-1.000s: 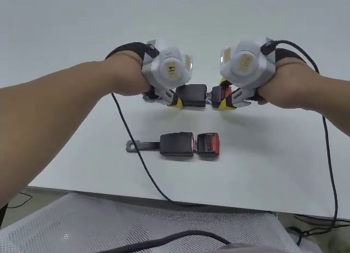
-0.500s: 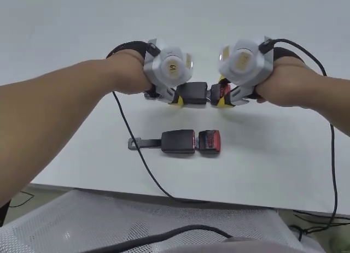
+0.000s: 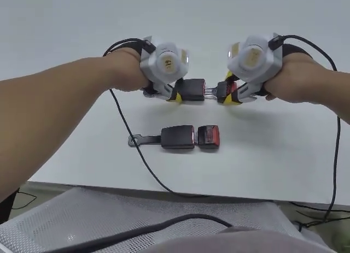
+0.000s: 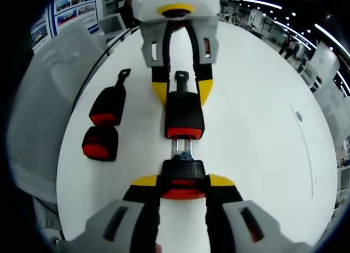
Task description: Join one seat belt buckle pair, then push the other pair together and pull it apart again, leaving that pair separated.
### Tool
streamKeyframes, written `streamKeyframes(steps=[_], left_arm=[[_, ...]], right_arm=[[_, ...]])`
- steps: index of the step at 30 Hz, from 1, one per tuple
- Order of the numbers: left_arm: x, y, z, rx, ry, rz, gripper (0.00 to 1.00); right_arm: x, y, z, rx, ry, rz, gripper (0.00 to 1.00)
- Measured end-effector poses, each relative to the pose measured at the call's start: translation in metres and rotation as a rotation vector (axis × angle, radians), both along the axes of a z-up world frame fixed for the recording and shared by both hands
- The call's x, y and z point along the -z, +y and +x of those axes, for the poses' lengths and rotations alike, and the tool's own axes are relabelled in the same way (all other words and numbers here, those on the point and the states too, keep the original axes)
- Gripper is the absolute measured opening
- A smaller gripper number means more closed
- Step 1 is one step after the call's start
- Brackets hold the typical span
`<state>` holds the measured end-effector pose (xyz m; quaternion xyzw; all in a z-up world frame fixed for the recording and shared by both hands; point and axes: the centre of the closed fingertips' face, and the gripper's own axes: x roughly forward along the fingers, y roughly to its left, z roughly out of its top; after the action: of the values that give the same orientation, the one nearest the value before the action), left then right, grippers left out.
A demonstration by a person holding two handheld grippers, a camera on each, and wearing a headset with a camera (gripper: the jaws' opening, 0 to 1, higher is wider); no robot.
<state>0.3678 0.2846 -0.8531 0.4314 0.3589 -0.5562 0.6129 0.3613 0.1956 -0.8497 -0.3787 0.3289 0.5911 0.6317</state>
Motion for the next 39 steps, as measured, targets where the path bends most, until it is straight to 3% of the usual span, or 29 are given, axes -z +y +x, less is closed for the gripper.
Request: streamKeyframes(steps=[12, 19, 24, 29, 32, 36, 38, 39], left_arm=[[0.000, 0.000, -0.001, 0.006, 0.001, 0.009, 0.31], [0.000, -0.001, -0.002, 0.022, -0.015, 0.028, 0.31], [0.000, -0.001, -0.002, 0.028, -0.024, 0.047, 0.32], [0.000, -0.001, -0.002, 0.029, -0.033, 0.056, 0.33], [-0.002, 0.002, -0.001, 0.027, -0.070, 0.064, 0.36], [-0.011, 0.008, -0.002, -0.061, -0.084, -0.020, 0.40], [-0.022, 0.019, 0.002, -0.096, -0.131, -0.027, 0.41], [-0.029, 0.022, -0.001, -0.124, -0.140, -0.055, 0.41]], right_arm=[[0.002, -0.066, 0.000, 0.057, -0.002, -0.038, 0.31], [0.004, -0.098, 0.000, 0.059, -0.032, -0.086, 0.32], [0.007, -0.110, -0.001, 0.005, -0.073, -0.171, 0.34], [0.007, -0.107, -0.001, 0.038, -0.082, -0.169, 0.36], [0.004, -0.112, 0.004, 0.083, -0.120, -0.179, 0.42], [-0.005, -0.115, -0.003, 0.189, -0.082, -0.087, 0.49], [-0.015, -0.121, -0.007, 0.251, -0.074, -0.048, 0.53], [-0.021, -0.121, -0.010, 0.276, -0.074, -0.019, 0.53]])
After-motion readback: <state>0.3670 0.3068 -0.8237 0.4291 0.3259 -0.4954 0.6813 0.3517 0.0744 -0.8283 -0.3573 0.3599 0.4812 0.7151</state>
